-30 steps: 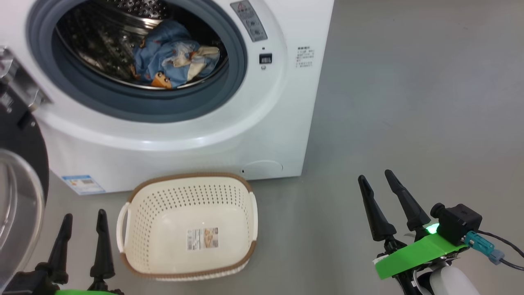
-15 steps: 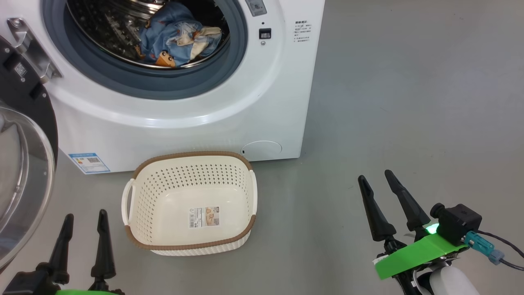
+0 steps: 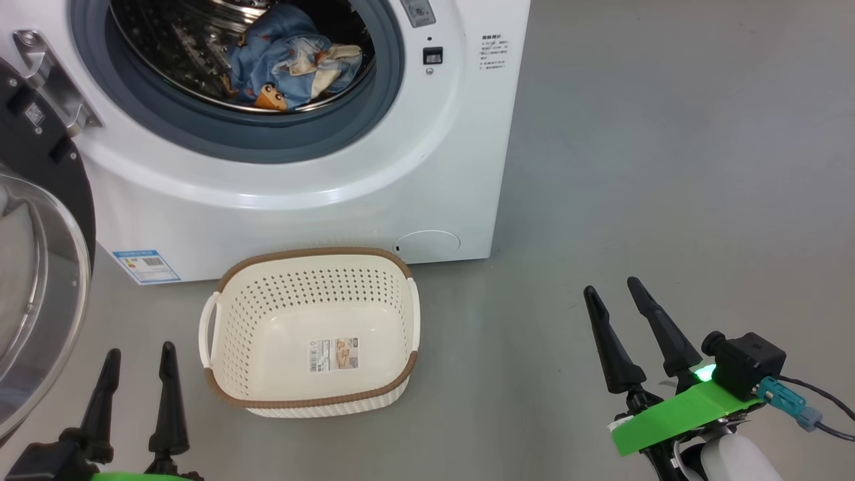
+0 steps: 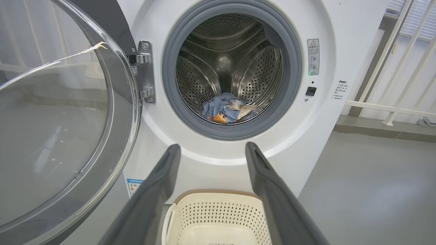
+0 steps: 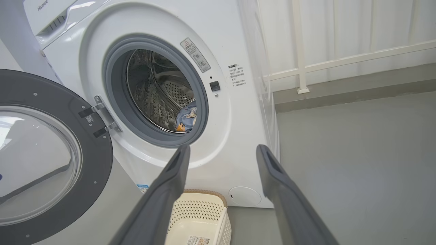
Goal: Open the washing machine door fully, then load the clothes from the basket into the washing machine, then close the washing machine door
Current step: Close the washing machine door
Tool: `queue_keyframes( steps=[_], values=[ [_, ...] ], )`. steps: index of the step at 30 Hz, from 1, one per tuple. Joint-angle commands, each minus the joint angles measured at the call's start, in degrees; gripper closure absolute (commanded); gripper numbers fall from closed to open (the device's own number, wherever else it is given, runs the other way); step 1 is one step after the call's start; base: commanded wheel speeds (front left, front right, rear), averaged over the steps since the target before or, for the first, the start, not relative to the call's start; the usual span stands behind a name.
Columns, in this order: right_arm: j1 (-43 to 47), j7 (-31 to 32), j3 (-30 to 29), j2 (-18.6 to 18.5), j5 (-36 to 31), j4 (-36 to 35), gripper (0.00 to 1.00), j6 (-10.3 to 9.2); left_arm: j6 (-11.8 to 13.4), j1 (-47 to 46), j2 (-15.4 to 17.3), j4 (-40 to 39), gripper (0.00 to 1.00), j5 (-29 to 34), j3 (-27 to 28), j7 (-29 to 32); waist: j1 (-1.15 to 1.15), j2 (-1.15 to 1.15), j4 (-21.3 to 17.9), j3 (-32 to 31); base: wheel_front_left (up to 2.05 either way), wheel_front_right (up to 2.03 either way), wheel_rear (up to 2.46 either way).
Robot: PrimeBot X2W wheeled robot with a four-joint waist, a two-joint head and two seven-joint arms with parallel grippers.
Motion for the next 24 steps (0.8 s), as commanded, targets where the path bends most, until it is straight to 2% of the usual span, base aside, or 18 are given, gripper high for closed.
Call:
queue_keyframes(
  steps=[1, 15, 24],
  values=[
    [-0.8, -0.3, 1.1, -0.2, 0.2, -1.5, 0.00, 0.52, -0.2, -1.8, 1.2, -1.0, 0.00, 0.3, 1.8, -0.3, 0.00, 0.00, 0.1, 0.0, 0.00, 0.00, 0.00],
    [-0.6, -0.3, 1.3, -0.4, 0.4, -1.3, 0.00, 0.52, -0.2, -1.7, 1.3, -0.6, 0.00, 0.9, 2.1, -0.3, 0.00, 0.00, 1.1, -0.2, 0.00, 0.00, 0.00],
    [-0.3, -0.3, 1.9, -0.8, 0.6, -0.8, 0.00, 0.52, -0.2, -1.8, 0.7, 0.2, 0.00, 2.3, 3.0, -0.3, 0.00, 0.00, 3.5, -0.7, 0.00, 0.00, 0.00]
  ],
)
